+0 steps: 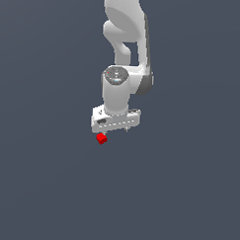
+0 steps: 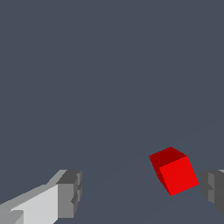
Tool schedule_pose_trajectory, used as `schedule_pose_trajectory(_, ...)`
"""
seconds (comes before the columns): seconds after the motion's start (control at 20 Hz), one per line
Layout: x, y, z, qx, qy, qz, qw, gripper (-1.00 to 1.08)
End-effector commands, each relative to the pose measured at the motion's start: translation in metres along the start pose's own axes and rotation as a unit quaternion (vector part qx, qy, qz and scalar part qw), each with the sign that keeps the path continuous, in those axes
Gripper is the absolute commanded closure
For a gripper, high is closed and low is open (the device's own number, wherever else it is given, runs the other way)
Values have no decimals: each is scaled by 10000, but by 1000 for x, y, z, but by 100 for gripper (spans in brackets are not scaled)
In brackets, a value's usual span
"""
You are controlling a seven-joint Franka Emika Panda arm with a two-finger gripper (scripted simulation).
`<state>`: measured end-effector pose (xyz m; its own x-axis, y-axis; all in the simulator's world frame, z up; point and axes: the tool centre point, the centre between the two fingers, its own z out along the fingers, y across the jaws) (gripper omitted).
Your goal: Pick up the red cube and move it to a goal position.
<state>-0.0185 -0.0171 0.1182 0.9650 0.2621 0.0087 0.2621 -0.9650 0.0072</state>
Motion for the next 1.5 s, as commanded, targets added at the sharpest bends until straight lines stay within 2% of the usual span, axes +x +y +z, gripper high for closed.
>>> schedule_pose_trajectory(0.0,-7,7,13,7,-5,-252,9997,-92)
schedule_pose_trajectory(0.7,-33,51,78,41,-24,-1556,9878,-92)
schedule_pose_trajectory(1.3,-38,67,98,46,-34,-1956,9807,-92)
schedule_pose_trajectory(1.35,-38,67,98,46,-34,-1956,9807,108)
schedule_pose_trajectory(1.45,-38,67,98,46,-34,-1956,9807,108)
